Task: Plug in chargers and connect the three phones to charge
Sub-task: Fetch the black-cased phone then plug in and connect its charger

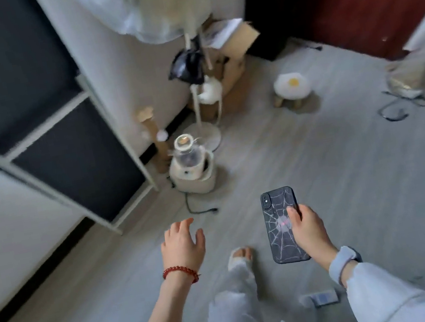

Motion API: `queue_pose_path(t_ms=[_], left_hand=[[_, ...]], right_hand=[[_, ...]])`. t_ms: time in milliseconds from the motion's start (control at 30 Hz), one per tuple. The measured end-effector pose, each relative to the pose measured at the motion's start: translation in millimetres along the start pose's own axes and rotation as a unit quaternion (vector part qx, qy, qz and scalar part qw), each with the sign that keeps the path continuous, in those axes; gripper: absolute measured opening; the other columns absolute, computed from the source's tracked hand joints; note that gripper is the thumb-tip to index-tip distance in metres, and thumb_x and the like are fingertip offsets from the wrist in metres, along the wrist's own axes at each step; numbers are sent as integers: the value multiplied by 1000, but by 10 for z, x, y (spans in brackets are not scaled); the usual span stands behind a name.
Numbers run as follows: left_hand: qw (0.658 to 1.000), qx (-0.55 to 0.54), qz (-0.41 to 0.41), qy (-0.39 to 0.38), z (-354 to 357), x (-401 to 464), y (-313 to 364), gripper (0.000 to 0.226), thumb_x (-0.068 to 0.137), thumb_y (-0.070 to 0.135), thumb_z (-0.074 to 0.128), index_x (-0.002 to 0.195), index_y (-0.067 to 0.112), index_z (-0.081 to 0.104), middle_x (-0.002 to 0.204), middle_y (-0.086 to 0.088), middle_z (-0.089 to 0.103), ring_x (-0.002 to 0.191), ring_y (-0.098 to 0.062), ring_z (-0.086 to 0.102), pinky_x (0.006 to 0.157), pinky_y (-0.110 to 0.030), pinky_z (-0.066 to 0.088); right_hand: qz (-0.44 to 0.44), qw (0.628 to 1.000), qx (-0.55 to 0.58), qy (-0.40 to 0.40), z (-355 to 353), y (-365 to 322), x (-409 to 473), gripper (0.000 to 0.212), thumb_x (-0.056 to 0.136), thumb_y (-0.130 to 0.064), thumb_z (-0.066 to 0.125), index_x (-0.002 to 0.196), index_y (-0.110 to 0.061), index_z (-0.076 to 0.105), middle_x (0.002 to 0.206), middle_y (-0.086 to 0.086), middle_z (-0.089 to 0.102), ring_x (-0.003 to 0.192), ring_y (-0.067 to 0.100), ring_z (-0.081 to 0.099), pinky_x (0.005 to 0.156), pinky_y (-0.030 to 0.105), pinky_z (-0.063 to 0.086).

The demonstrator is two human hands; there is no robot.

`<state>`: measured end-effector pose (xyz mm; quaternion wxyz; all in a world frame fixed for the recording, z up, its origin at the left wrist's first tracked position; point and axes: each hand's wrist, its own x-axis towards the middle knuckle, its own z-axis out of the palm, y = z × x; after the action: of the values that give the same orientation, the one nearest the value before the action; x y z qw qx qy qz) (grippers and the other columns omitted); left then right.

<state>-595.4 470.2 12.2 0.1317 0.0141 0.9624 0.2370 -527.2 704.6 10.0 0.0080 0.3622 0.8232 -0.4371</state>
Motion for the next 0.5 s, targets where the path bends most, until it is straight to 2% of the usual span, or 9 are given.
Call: queue_pose_path(t_ms=[67, 200, 267, 367, 433, 500], left_hand=[[999, 1, 30, -16, 9, 525, 388, 37, 88, 31, 47, 123, 17, 48, 126, -9, 51, 118, -29, 43, 95, -44, 39], [992, 12, 119, -39, 63, 1535, 1326, 35, 85, 26, 52, 118, 13, 52, 120, -14, 55, 111, -35, 47, 90, -45, 43], [984, 25, 166, -59, 140, 1912, 1815, 35, 85, 25, 53, 117, 11, 54, 119, -17, 56, 109, -36, 49, 90, -44, 43], [965, 33, 241, -101, 416, 2367, 2687, 36, 87, 26, 51, 119, 12, 52, 124, -14, 54, 114, -34, 48, 94, -44, 41], [949, 37, 286, -123, 635, 2576, 3232, 36, 87, 27, 50, 120, 12, 52, 125, -13, 54, 114, -33, 48, 94, -44, 41], [933, 43, 328, -146, 905, 2747, 3774, 37, 87, 28, 49, 120, 13, 51, 125, -12, 53, 114, -32, 48, 94, -44, 42]], right_hand=[[13, 999, 4, 29, -170, -89, 425, 24, 94, -23, 43, 87, -2, 53, 90, 19, 62, 84, 34, 54, 64, 30, 29], [36, 997, 25, 70, -626, -293, 1232, 27, 93, -22, 44, 67, -17, 41, 64, -7, 48, 71, 25, 47, 55, 29, 20], [53, 994, 41, 87, -861, -357, 1507, 24, 93, -23, 44, 71, -14, 42, 63, -6, 46, 70, 25, 46, 55, 29, 21], [87, 985, 74, 130, -1273, -301, 1923, 23, 91, -25, 43, 71, -17, 42, 69, 1, 56, 69, 23, 50, 53, 29, 29], [103, 980, 84, 149, -1522, -230, 2172, 22, 91, -26, 43, 71, -18, 43, 69, 0, 59, 68, 20, 52, 54, 23, 35], [119, 973, 95, 173, -1787, -74, 2452, 19, 92, -25, 44, 76, -16, 46, 69, -3, 56, 68, 18, 52, 57, 27, 36]])
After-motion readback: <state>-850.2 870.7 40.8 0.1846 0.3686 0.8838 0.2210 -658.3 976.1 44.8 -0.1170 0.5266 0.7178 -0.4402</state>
